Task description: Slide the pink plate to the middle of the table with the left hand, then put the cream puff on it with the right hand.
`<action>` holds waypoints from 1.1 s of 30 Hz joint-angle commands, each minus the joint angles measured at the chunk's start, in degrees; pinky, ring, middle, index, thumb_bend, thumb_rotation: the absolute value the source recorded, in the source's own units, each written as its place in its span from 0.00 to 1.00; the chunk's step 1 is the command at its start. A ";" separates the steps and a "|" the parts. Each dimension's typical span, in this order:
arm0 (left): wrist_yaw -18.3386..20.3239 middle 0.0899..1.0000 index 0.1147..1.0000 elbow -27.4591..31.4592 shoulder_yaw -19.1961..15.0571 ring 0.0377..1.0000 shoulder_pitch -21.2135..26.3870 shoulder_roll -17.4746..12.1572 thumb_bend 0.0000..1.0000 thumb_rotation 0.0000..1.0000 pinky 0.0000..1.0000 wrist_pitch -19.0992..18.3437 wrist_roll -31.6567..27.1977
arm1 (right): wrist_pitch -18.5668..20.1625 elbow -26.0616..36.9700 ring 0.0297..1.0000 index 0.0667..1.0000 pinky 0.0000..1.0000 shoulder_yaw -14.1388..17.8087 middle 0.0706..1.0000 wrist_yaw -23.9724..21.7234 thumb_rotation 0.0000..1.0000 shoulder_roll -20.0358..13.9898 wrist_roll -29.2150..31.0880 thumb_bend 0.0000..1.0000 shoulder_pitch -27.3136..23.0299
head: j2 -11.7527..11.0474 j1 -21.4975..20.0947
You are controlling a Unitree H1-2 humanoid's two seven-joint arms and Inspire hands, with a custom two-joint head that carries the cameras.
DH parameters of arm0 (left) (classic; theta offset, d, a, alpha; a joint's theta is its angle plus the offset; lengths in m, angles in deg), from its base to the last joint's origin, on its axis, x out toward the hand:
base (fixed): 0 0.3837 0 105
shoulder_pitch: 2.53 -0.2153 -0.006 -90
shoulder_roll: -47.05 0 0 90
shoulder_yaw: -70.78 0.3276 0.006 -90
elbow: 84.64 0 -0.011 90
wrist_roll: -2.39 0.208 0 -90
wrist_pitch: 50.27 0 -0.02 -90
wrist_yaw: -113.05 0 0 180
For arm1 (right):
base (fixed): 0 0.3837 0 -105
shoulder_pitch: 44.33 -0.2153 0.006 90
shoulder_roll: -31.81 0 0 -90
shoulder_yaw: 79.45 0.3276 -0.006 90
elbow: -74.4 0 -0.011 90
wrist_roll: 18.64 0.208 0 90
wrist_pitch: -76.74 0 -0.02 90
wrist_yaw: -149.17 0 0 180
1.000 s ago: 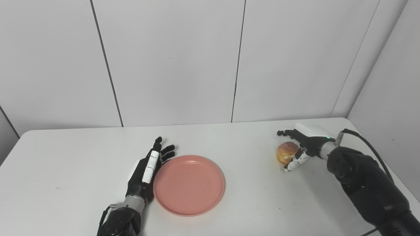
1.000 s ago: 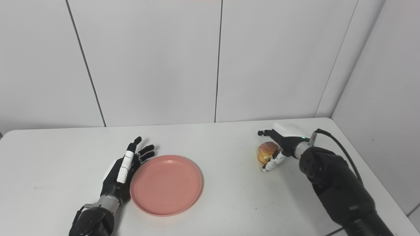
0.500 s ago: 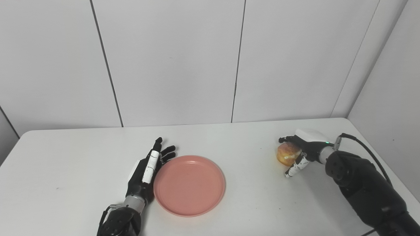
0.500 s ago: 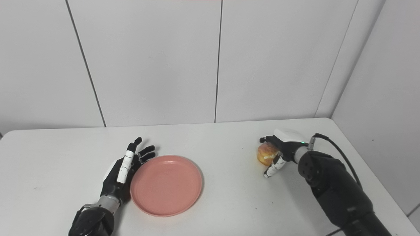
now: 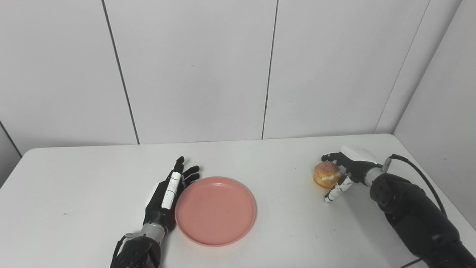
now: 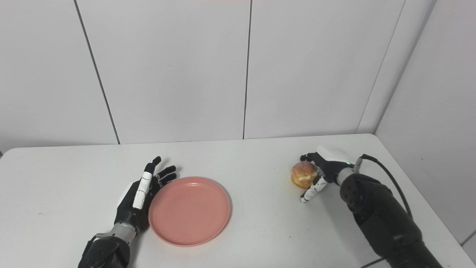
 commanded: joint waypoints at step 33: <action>0.50 0.82 0.98 1.99 0.30 0.84 -0.11 0.52 0.82 0.87 0.87 -2.35 -0.44 | -4.18 -1.93 0.43 0.46 0.36 -2.30 0.44 8.08 0.00 -1.90 1.33 0.53 -1.48 | 0.77 0.91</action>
